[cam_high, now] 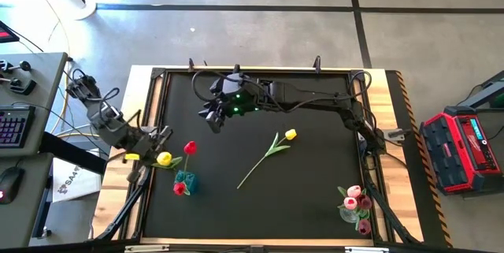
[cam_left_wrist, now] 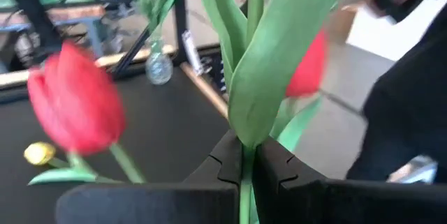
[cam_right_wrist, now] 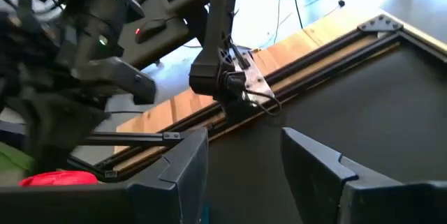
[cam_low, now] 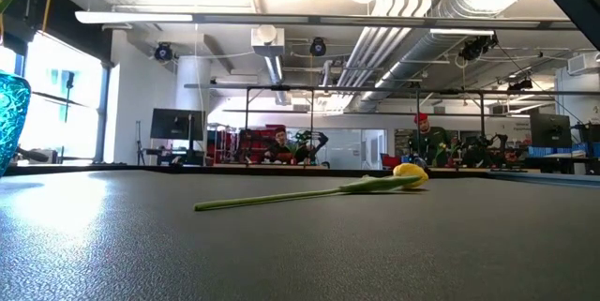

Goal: Sort flowers into vase by color
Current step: Put the left yellow flower into the blue vase

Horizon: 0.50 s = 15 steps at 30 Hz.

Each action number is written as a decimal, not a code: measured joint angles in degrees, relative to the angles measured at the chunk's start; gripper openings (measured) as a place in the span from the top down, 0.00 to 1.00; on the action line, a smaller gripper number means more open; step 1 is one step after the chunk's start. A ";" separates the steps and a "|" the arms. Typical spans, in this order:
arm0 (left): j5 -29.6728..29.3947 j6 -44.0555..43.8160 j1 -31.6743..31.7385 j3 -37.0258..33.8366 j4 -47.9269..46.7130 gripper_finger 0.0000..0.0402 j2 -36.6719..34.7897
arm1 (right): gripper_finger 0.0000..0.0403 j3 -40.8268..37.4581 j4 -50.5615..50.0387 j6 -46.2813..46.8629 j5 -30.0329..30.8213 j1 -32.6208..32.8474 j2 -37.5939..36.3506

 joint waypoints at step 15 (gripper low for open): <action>-4.06 -1.95 0.02 -1.82 0.39 0.97 -0.04 | 0.59 0.00 -0.48 0.91 -0.71 0.02 0.00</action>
